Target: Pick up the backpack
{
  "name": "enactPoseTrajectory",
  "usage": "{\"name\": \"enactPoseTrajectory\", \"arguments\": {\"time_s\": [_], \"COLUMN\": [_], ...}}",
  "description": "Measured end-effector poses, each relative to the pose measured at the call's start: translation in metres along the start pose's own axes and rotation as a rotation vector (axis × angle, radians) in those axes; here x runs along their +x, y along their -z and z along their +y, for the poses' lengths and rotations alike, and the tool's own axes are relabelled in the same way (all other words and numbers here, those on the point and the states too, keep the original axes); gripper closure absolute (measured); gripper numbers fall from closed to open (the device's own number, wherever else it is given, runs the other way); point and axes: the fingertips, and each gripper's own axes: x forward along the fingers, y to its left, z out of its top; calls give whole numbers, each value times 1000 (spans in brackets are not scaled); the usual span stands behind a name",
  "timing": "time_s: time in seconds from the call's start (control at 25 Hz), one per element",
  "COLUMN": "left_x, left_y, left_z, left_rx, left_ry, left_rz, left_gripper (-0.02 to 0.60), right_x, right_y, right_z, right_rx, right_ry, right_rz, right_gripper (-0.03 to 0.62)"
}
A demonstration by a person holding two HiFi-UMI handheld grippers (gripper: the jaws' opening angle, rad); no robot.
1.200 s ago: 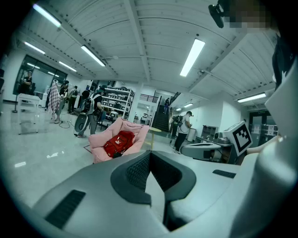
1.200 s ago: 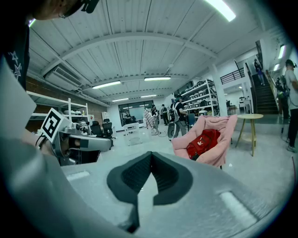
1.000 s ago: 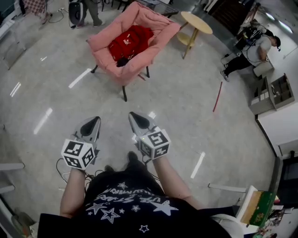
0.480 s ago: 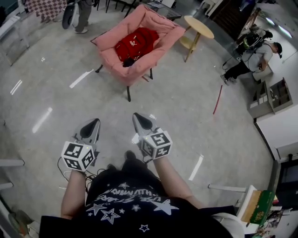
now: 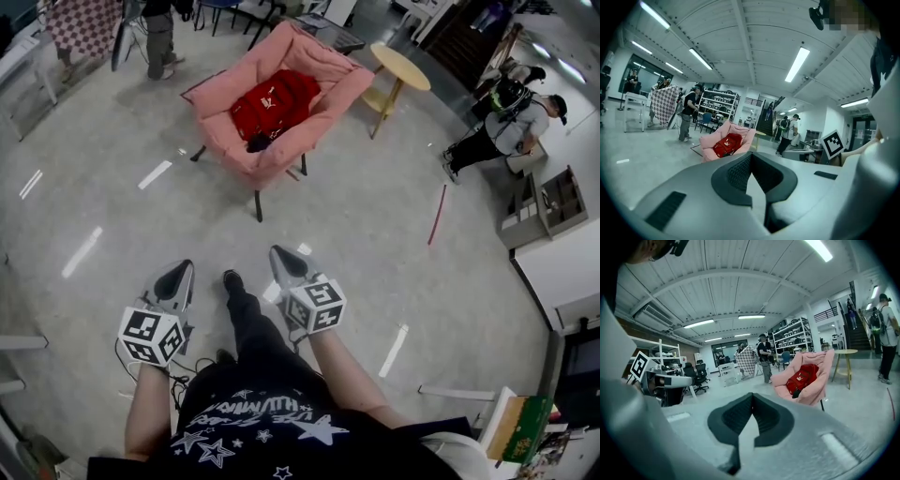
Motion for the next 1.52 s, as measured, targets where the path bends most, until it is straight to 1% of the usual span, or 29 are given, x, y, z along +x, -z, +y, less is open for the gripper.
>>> {"name": "enactPoseTrajectory", "arguments": {"time_s": [0.16,0.28,0.48,0.76,0.92,1.24,1.52], "left_x": [13,36,101,196,237,297,325], "left_y": [-3,-9,-28,-57,-73,-104,-125], "left_z": [20,40,67,100,115,146,173], "left_rx": [-3,-3,13,-2,-7,3,12], "left_ry": [-34,-53,-47,-40,-40,-59,-32], "left_rz": [21,40,77,111,134,129,141], "left_gripper": [574,574,574,574,574,574,574], "right_x": [33,64,117,186,216,268,293], "right_y": [-6,-13,-39,-69,-92,-109,-126], "right_z": [-14,-34,-89,-171,-206,-249,-267], "right_rx": [22,39,85,127,138,154,168], "right_ry": [-25,-31,-6,34,46,31,73], "right_rz": [1,4,-13,4,-3,2,-2], "right_gripper": [594,594,594,594,594,594,594]}}
